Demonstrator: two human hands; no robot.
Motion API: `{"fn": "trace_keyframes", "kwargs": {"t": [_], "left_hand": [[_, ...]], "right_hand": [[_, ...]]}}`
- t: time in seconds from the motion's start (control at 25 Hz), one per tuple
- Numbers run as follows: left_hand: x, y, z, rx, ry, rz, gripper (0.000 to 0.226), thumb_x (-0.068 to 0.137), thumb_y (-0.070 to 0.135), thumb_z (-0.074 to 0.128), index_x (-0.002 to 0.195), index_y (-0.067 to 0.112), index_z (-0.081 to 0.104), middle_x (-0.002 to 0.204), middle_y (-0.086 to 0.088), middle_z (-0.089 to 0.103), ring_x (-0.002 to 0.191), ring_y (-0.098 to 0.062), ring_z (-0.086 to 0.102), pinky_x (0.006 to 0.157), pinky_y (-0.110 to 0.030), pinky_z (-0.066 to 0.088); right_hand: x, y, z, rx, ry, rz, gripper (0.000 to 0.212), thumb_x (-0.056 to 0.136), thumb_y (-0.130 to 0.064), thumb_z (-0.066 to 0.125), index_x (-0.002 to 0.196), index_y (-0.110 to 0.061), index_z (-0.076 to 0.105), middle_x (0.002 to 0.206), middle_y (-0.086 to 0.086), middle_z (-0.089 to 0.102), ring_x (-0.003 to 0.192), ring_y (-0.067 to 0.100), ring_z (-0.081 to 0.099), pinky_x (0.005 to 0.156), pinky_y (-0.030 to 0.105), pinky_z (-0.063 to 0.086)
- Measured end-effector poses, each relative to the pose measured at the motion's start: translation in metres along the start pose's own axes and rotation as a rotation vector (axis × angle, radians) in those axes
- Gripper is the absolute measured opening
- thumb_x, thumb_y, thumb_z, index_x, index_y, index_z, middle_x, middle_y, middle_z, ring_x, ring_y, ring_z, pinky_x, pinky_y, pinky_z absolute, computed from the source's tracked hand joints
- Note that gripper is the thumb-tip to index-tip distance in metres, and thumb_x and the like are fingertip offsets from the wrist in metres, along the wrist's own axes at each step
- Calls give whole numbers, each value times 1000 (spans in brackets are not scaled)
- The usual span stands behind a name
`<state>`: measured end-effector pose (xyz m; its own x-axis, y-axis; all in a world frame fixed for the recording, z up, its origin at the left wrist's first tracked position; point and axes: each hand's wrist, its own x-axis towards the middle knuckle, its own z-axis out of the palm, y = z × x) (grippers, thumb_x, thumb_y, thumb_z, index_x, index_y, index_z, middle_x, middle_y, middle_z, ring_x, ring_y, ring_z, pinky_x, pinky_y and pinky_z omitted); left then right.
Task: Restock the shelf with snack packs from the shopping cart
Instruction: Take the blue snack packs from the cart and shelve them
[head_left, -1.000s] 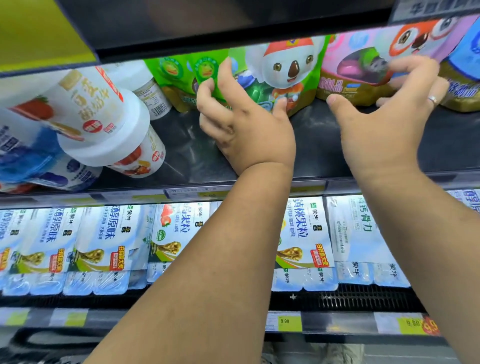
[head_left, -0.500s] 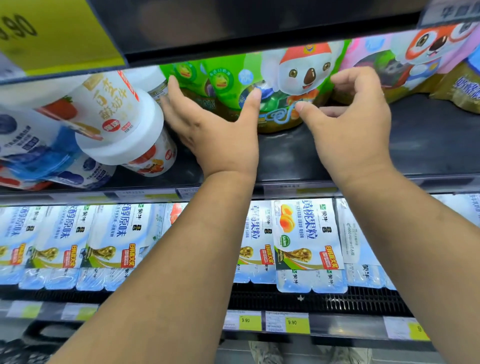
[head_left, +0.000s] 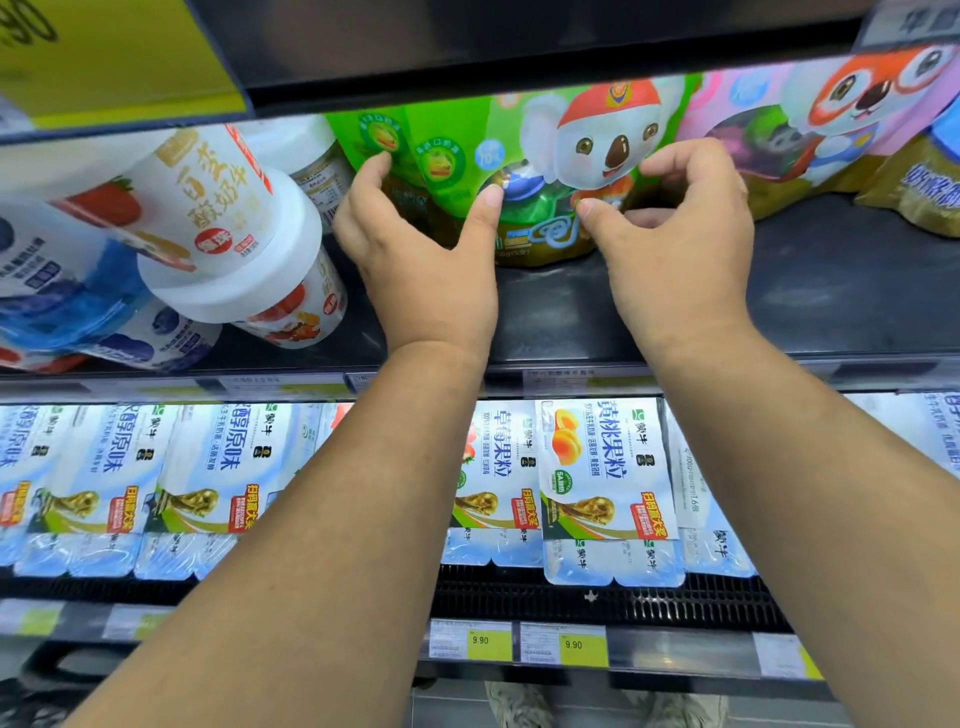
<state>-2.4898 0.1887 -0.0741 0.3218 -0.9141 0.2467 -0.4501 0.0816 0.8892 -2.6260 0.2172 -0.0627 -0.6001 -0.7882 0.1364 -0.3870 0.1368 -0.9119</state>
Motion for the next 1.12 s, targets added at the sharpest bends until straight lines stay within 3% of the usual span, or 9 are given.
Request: {"fn": "trace_keyframes", "kwargs": {"t": [0.16,0.36,0.44,0.52,0.68,0.96,1.12], "left_hand": [[-1,-1,-2,-17,-12,5,66,80,34,77,133,8,48,138,-11,41,129,-21,47,110,-21,33],[2,-3,-6,-46,1,-28,38,90,26,62,121,5,58,137,-16,45,123,-23,53,110,-27,38],[2,-4,-11,-19,29,-65,29,97,17,51,123,6,59,132,-13,54,117,-17,55,106,-22,38],[5,-5,-12,-18,70,-98,27,99,15,47,122,8,61,123,-7,62,112,-17,57,103,-25,41],[6,-1,-11,-29,110,-143,18,99,14,50,113,9,62,106,0,64,102,-18,60,87,-18,42],[4,-5,-13,-48,54,-92,25,97,8,49,112,14,67,111,0,70,104,-15,63,96,-25,48],[4,-1,-13,-8,62,-112,22,99,12,51,112,13,68,102,6,67,95,-8,58,81,-6,41]], "right_hand": [[-1,-3,7,-2,-5,-7,38,76,-28,80,95,-25,47,113,-1,54,78,15,66,77,23,52],[2,0,12,-5,6,-55,29,81,-17,72,91,-24,46,105,2,58,70,10,61,72,15,47],[5,1,10,61,40,-22,27,84,-8,64,88,-26,44,89,-5,56,76,12,61,78,22,51],[8,3,9,136,67,41,31,86,-3,56,84,-32,43,80,-6,56,80,22,68,78,33,57],[12,1,9,105,13,71,23,92,-3,53,84,-24,57,73,-5,59,66,12,68,65,21,54],[16,2,6,145,13,122,30,93,-2,54,74,-26,55,73,-3,58,71,16,69,59,18,52],[17,1,4,127,11,128,24,93,-3,54,79,-22,58,78,1,62,75,19,71,59,19,54]]}}
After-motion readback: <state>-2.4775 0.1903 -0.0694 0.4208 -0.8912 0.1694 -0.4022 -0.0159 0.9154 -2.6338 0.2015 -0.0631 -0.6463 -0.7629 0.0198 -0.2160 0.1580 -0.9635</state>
